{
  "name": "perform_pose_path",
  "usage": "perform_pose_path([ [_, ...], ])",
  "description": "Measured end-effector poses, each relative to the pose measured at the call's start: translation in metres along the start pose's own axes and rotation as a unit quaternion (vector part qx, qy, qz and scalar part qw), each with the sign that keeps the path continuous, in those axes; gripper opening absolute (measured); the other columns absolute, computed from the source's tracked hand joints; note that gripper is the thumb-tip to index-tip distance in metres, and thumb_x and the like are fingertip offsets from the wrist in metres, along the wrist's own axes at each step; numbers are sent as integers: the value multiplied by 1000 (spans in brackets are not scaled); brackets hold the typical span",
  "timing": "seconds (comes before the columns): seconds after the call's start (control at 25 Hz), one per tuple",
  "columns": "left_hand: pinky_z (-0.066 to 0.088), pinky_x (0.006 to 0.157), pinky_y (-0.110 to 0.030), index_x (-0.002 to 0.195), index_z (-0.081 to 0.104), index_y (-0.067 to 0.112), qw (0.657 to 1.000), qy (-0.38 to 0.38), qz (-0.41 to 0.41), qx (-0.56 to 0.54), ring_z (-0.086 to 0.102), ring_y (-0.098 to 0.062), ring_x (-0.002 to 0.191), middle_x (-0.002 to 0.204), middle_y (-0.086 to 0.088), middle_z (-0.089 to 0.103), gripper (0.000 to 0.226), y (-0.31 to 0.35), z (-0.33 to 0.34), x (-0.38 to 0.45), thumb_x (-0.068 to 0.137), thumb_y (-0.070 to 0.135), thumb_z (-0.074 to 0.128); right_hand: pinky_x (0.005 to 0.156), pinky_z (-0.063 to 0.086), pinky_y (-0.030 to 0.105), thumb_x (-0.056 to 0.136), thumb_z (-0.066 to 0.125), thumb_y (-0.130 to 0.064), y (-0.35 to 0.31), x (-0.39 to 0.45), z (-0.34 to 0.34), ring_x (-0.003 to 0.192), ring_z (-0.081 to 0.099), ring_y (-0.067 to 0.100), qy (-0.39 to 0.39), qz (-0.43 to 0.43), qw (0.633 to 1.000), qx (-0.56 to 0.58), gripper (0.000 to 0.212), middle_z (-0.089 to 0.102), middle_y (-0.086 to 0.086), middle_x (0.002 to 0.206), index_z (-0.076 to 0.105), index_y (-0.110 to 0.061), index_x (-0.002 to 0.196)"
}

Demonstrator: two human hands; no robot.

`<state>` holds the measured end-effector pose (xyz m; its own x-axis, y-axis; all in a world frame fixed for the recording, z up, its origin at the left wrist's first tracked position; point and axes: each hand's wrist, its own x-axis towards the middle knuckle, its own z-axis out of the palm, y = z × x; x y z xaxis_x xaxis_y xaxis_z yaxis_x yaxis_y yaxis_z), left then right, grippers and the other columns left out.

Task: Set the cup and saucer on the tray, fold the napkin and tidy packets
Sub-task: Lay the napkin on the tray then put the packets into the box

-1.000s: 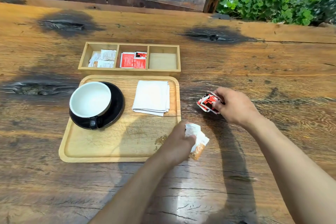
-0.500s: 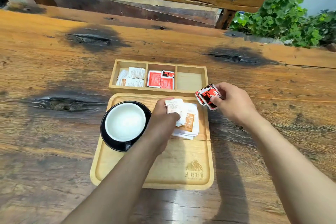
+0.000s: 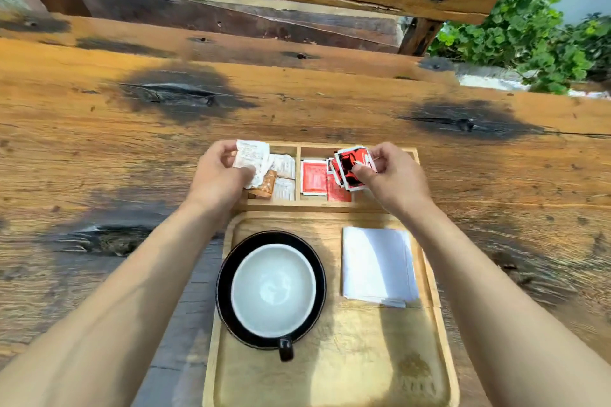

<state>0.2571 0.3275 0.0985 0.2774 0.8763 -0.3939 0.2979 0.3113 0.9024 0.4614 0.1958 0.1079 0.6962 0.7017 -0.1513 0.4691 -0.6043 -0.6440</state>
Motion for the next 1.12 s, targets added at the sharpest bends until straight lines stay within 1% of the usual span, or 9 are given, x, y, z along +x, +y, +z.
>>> perform_pose_path([
  [0.04, 48, 40, -24, 99, 60, 27, 1000, -3, 5, 25, 63, -5, 47, 91, 1, 69, 33, -1, -2, 8, 86, -3, 61, 75, 49, 35, 83, 67, -35, -3, 4, 8, 83, 64, 20, 3, 6, 1000, 0, 13, 66, -10, 80, 57, -28, 87],
  [0.12, 51, 46, -29, 102, 60, 29, 996, -12, 27, 83, 66, -11, 55, 98, 2, 68, 32, -3, -2, 18, 88, 1, 61, 75, 49, 35, 81, 68, -36, -7, 11, 23, 84, 64, 21, 5, 20, 1000, 4, 15, 67, -9, 81, 59, -26, 86],
  [0.2, 58, 69, -38, 114, 58, 29, 982, -15, 73, 171, 69, -17, 83, 105, 5, 65, 35, -7, 1, 25, 87, 7, 64, 73, 47, 33, 80, 69, -38, -10, 17, 35, 83, 63, 20, -8, 29, 1000, -5, 17, 66, -8, 81, 59, -26, 85],
  [0.28, 48, 91, -32, 121, 57, 28, 958, -22, 120, 260, 62, -18, 106, 114, 5, 64, 39, -10, 5, 28, 87, 11, 64, 67, 43, 30, 78, 69, -40, -10, 20, 44, 79, 62, 18, -29, 35, 999, -17, 18, 64, -11, 76, 58, -27, 81],
  [0.4, 38, 90, -24, 119, 59, 30, 938, -43, 160, 305, 56, -16, 116, 123, 6, 65, 36, -13, 10, 26, 88, 13, 63, 62, 38, 28, 77, 69, -42, -8, 19, 50, 77, 61, 15, -44, 41, 998, -33, 18, 61, -15, 70, 57, -29, 75],
  [0.52, 34, 94, -22, 123, 60, 26, 915, -56, 200, 345, 54, -17, 119, 127, 2, 63, 37, -16, 10, 24, 89, 12, 61, 63, 36, 28, 77, 70, -44, -8, 17, 52, 81, 61, 18, -62, 21, 995, -75, 19, 60, -14, 71, 60, -29, 82],
  [0.72, 29, 110, -34, 135, 52, 20, 891, -31, 236, 385, 44, -22, 128, 134, -4, 56, 45, -18, 10, 16, 91, 16, 58, 78, 44, 33, 84, 60, -46, -10, 7, 52, 103, 60, 25, -2, -19, 990, -143, 37, 64, -3, 112, 60, -32, 118],
  [0.96, 17, 115, -40, 132, 54, 19, 871, -18, 228, 435, 33, -21, 138, 140, -2, 53, 39, -24, 8, 3, 94, 28, 50, 90, 43, 37, 91, 52, -40, -2, -13, 43, 115, 52, 27, 46, -52, 986, -151, 36, 58, 1, 122, 57, -25, 123],
  [1.12, 10, 118, -42, 136, 49, 19, 858, -21, 219, 464, 22, -24, 145, 149, -5, 42, 45, -31, 3, -7, 97, 39, 41, 99, 34, 41, 90, 47, -47, 4, -27, 46, 122, 43, 27, 64, -78, 972, -210, 44, 52, 2, 135, 54, -24, 128],
])
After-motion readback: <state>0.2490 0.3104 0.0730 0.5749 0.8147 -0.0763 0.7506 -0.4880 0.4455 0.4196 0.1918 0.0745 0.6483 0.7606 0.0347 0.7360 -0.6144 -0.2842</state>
